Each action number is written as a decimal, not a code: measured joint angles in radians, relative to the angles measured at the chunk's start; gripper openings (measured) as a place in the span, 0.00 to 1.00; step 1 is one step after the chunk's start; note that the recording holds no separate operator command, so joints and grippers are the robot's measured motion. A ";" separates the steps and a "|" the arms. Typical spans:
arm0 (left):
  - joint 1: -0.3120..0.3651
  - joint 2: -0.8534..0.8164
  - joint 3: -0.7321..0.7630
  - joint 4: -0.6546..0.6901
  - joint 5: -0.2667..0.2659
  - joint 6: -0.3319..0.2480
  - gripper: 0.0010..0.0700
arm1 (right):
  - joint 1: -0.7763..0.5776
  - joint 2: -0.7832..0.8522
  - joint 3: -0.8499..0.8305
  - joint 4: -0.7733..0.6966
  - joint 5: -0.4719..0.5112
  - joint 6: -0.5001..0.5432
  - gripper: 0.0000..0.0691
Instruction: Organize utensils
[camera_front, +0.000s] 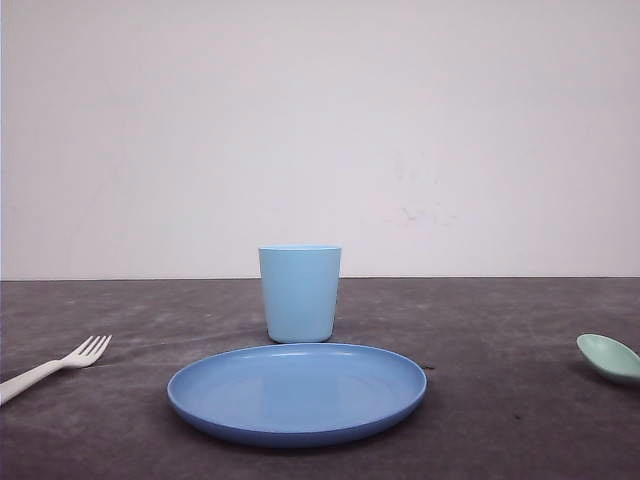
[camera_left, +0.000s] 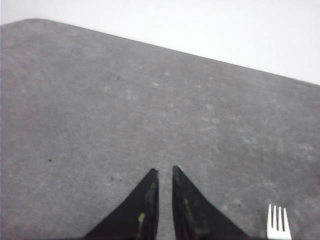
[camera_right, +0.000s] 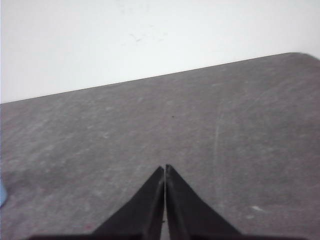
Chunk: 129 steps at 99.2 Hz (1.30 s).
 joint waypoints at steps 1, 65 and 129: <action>0.000 0.000 0.000 0.000 0.000 -0.003 0.02 | 0.000 0.000 0.000 0.000 0.000 0.002 0.01; 0.000 0.364 0.417 -0.131 0.045 -0.079 0.02 | 0.000 0.358 0.471 -0.241 0.023 0.050 0.01; -0.110 0.758 0.671 -0.289 0.128 0.050 0.59 | 0.071 0.611 0.669 -0.355 0.023 -0.161 0.66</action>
